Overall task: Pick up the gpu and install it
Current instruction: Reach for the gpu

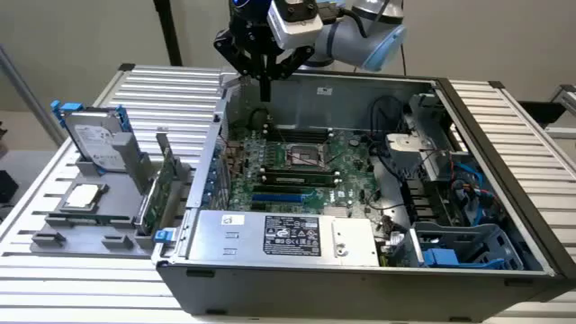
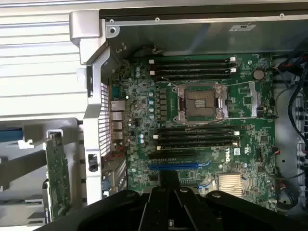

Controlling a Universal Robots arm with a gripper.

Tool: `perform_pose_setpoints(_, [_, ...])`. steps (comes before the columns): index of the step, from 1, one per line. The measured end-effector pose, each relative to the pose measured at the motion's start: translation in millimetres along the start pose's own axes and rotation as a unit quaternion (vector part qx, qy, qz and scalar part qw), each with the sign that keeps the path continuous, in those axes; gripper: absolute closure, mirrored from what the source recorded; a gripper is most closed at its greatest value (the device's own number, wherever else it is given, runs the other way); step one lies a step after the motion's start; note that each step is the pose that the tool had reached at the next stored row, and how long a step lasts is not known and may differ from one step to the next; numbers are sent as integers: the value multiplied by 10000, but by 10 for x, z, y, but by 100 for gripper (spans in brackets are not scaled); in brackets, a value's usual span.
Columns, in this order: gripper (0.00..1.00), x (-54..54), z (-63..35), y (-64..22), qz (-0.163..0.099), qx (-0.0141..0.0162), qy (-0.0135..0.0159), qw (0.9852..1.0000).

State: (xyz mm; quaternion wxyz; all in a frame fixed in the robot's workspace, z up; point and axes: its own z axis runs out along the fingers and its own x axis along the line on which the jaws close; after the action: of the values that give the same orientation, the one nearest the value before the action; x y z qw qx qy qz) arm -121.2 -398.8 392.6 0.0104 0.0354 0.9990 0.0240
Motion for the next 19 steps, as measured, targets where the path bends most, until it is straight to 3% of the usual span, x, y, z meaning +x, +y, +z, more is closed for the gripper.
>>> perform_pose_setpoints(8, [100, 0, 0, -2, 0, 0, 0, 10000])
perform_pose_setpoints(11, [100, 47, -4, -59, 1, 1, 0, 10000])
perform_pose_setpoints(17, [100, 274, -14, -204, 1, 1, 0, 10000])
perform_pose_setpoints(19, [100, 406, -17, -255, 0, 1, 0, 10000])
